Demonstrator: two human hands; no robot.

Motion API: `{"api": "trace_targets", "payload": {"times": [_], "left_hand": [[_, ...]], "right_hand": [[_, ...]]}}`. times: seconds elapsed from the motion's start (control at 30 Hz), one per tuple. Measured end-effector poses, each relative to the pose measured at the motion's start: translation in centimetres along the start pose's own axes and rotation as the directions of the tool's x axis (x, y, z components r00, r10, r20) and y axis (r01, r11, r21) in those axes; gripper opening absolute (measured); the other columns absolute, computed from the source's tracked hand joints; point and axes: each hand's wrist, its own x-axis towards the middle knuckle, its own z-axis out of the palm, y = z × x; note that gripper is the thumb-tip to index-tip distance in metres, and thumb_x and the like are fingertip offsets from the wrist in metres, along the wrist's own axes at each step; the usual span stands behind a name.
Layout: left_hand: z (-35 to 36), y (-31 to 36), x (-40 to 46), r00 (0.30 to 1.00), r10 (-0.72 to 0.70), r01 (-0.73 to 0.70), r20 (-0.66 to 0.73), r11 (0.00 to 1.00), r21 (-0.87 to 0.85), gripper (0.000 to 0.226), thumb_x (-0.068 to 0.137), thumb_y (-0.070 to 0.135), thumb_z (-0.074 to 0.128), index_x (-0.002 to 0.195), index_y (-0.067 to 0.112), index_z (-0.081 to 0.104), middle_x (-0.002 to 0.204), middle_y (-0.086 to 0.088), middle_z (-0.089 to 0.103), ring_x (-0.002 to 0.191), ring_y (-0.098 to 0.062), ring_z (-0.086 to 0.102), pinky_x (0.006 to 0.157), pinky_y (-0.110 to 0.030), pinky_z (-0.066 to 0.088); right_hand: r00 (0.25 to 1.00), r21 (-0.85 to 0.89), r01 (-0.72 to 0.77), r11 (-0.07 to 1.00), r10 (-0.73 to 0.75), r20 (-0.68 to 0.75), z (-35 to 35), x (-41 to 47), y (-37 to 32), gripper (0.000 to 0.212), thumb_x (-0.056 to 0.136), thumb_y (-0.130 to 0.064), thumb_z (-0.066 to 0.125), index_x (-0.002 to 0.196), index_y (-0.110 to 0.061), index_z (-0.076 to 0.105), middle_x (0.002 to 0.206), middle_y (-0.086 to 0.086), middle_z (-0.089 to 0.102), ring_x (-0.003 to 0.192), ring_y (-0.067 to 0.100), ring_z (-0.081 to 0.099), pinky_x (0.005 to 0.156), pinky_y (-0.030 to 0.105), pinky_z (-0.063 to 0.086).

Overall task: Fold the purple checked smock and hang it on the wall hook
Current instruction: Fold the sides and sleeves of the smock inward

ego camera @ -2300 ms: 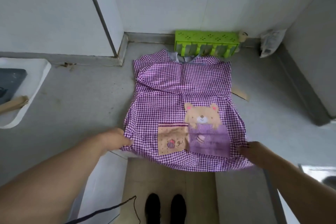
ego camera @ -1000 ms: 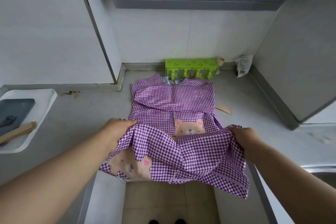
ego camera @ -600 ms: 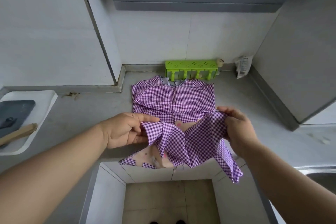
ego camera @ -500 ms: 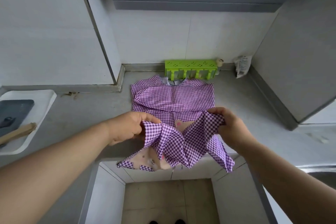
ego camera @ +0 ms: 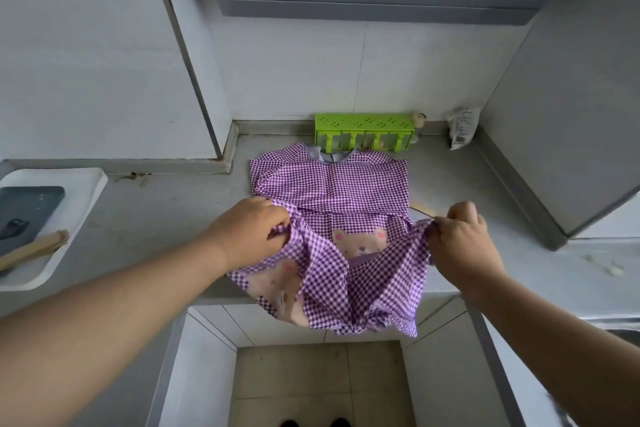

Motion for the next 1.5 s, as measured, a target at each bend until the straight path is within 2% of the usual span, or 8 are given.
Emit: {"api": "trace_targets", "payload": {"times": [0.2,0.47,0.73,0.93,1.03,1.17,1.33,1.5], "left_hand": [[1.4,-0.5,-0.8,0.928,-0.179,0.187,-0.326,0.982,-0.008,0.021,0.092,0.032,0.059,0.094,0.019,0.075,0.11,0.0,0.048,0.102,-0.024,0.037,0.088,-0.048,0.042],[0.7,0.3,-0.5,0.999,0.047,-0.047,-0.008,0.998,-0.04,0.038,0.101,0.019,0.043,0.119,0.03,0.075,0.115,0.015,0.072,0.1,-0.01,0.058,0.087,-0.021,0.035],[0.5,1.2,-0.6,0.925,0.095,-0.163,0.368,0.974,0.159,0.031,0.092,0.009,0.049,0.11,0.029,0.035,0.11,0.012,0.024,0.099,-0.008,0.032,0.086,-0.024,0.027],[1.4,0.5,-0.5,0.886,-0.037,0.016,0.462,0.999,0.049,0.015,0.099,0.027,0.057,0.084,0.025,0.055,0.092,0.011,0.05,0.095,-0.014,0.045,0.077,-0.021,0.033],[1.1,0.3,-0.4,0.814,-0.402,0.578,0.418,0.621,-0.529,0.018,0.104,0.028,0.059,0.095,0.015,0.067,0.09,-0.001,0.063,0.103,-0.033,0.064,0.094,-0.037,0.052],[0.4,0.3,0.2,0.785,-0.522,0.543,0.333,0.321,-0.776,0.032,0.111,0.038,0.047,0.117,0.02,0.073,0.109,-0.002,0.079,0.105,-0.023,0.074,0.099,-0.04,0.054],[0.5,-0.4,0.1,0.761,-0.604,0.509,0.237,0.329,-0.795,0.025,0.106,0.019,0.054,0.104,0.034,0.073,0.102,0.005,0.078,0.102,-0.022,0.073,0.098,-0.043,0.054],[0.2,-0.6,0.1,0.695,-0.565,0.637,0.445,0.197,-0.745,0.02,0.098,0.013,0.06,0.112,0.014,0.074,0.099,-0.009,0.082,0.1,-0.034,0.077,0.098,-0.054,0.059]], "right_hand": [[0.944,0.068,0.329,0.942,-0.328,-0.024,0.0,-1.2,0.8,0.035,0.097,-0.009,0.065,0.125,-0.029,0.07,0.119,-0.006,0.07,0.09,0.019,0.07,0.072,0.03,0.057],[0.874,-0.092,0.464,0.881,-0.438,0.212,2.0,0.0,3.0,0.034,0.073,0.013,0.076,0.082,-0.02,0.078,0.101,-0.003,0.064,0.077,0.012,0.063,0.064,0.002,0.03],[0.854,-0.11,0.461,0.881,-0.407,0.325,0.8,-0.4,2.6,0.011,0.09,-0.035,0.076,0.095,-0.028,0.07,0.107,-0.01,0.051,0.088,0.007,0.053,0.07,0.015,0.043],[0.819,-0.244,0.511,0.824,-0.381,0.428,1.1,-0.9,3.0,0.028,0.099,-0.06,0.047,0.103,-0.042,0.069,0.11,-0.025,0.05,0.113,0.008,0.04,0.104,0.038,0.033],[0.899,0.036,0.357,0.933,-0.354,0.26,-0.6,0.7,2.9,0.025,0.097,-0.048,0.057,0.083,-0.03,0.067,0.091,-0.018,0.06,0.096,0.01,0.054,0.09,0.039,0.045],[0.99,0.582,-0.137,0.802,0.137,0.044,-3.4,2.4,1.9,0.026,0.106,-0.021,0.054,0.084,-0.018,0.067,0.078,0.002,0.066,0.066,0.018,0.057,0.061,0.03,0.043],[0.98,0.4,-0.174,0.9,0.118,0.161,-2.7,1.3,1.1,0.021,0.101,-0.003,0.05,0.092,-0.019,0.059,0.086,0.006,0.067,0.072,0.02,0.06,0.065,0.033,0.047],[0.911,0.3,-0.12,0.946,-0.015,0.411,-0.2,0.8,1.6,0.042,0.088,-0.002,0.06,0.099,-0.042,0.064,0.096,0.013,0.072,0.076,0.026,0.067,0.064,0.041,0.052]]}}
